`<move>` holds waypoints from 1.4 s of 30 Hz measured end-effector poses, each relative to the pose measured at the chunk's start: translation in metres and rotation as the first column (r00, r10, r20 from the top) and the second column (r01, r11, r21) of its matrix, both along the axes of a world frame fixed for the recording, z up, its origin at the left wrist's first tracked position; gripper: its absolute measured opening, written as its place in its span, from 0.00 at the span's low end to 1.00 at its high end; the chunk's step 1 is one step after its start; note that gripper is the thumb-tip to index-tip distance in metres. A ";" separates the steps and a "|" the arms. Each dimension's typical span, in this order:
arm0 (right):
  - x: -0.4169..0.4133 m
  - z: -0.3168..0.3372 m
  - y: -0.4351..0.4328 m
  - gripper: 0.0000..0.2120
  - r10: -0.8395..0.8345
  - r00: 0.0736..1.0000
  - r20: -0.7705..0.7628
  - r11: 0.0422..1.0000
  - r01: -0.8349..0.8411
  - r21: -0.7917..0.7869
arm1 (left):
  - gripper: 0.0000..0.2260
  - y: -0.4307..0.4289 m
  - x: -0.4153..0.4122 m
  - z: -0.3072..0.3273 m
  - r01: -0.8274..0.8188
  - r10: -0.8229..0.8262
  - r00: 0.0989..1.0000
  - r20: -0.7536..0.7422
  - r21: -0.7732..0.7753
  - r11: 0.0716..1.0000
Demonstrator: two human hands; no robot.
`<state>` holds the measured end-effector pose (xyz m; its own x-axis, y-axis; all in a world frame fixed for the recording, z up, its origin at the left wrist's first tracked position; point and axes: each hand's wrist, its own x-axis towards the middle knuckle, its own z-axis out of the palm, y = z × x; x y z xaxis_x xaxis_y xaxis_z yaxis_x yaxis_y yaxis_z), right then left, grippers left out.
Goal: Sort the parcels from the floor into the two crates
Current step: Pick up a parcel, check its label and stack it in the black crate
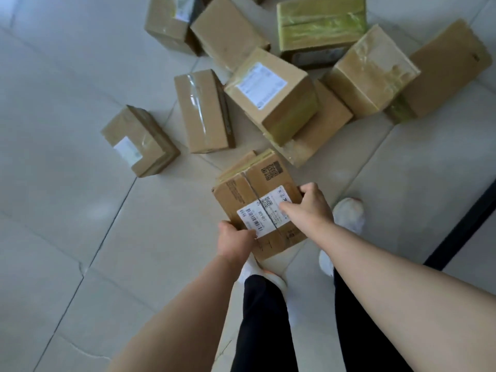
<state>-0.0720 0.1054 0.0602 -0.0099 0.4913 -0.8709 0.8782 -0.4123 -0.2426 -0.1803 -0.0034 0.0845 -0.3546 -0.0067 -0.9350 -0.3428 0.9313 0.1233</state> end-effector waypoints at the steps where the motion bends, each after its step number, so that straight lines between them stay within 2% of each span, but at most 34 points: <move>1: -0.010 -0.004 -0.001 0.22 0.014 1.000 -0.022 1.000 -0.014 -0.006 | 0.16 -0.003 -0.005 -0.002 -0.047 0.047 0.999 -0.005 0.011 0.999; 5: -0.030 -0.027 0.000 0.27 0.036 0.993 -0.114 0.998 -0.042 -0.053 | 0.07 -0.012 -0.026 -0.029 -0.179 0.180 0.984 -0.011 0.064 0.982; 8: -0.031 -0.042 0.007 0.20 0.009 0.989 -0.145 1.000 -0.013 -0.027 | 0.23 -0.017 -0.039 -0.050 -0.266 0.263 0.964 0.040 0.098 0.959; 10: -0.029 -0.054 0.013 0.18 -0.054 0.986 -0.158 0.999 0.054 -0.003 | 0.28 -0.023 -0.048 -0.062 -0.381 0.376 0.925 0.060 0.110 0.918; 12: -0.026 -0.066 0.017 0.22 -0.125 0.982 -0.141 0.992 0.121 -0.036 | 0.33 -0.026 -0.054 -0.074 -0.487 0.480 0.874 0.081 0.116 0.866; 16: -0.026 -0.089 0.019 0.31 -0.164 0.979 -0.119 0.961 0.131 -0.245 | 0.39 -0.024 -0.052 -0.096 -0.606 0.587 0.793 0.164 0.110 0.788; 20: -0.032 -0.106 0.022 0.30 -0.284 0.943 -0.175 0.864 0.172 -0.473 | 0.39 -0.010 -0.040 -0.107 -0.691 0.645 0.719 0.259 0.165 0.704; 23: -0.028 -0.112 0.022 0.30 -0.345 0.913 -0.218 0.823 0.183 -0.538 | 0.33 -0.013 -0.037 -0.116 -0.722 0.662 0.688 0.297 0.195 0.663; 26: -0.024 -0.107 0.019 0.32 -0.348 0.906 -0.241 0.816 0.167 -0.553 | 0.32 -0.016 -0.040 -0.116 -0.731 0.660 0.677 0.327 0.189 0.656; 34: -0.018 -0.042 0.008 0.34 -0.328 0.925 -0.191 0.834 0.188 -0.519 | 0.32 -0.019 -0.049 -0.047 -0.673 0.606 0.724 0.330 0.149 0.724; 42: -0.012 0.097 0.019 0.36 -0.283 0.937 -0.203 0.846 0.145 -0.512 | 0.33 -0.008 -0.051 0.091 -0.606 0.527 0.776 0.347 0.174 0.776</move>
<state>-0.0842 0.1242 0.1574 -0.2140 0.0260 -0.9765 0.6864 -0.7072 -0.1693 -0.2316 -0.0118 0.1753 -0.1048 0.1311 -0.9858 -0.8519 0.4997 0.1570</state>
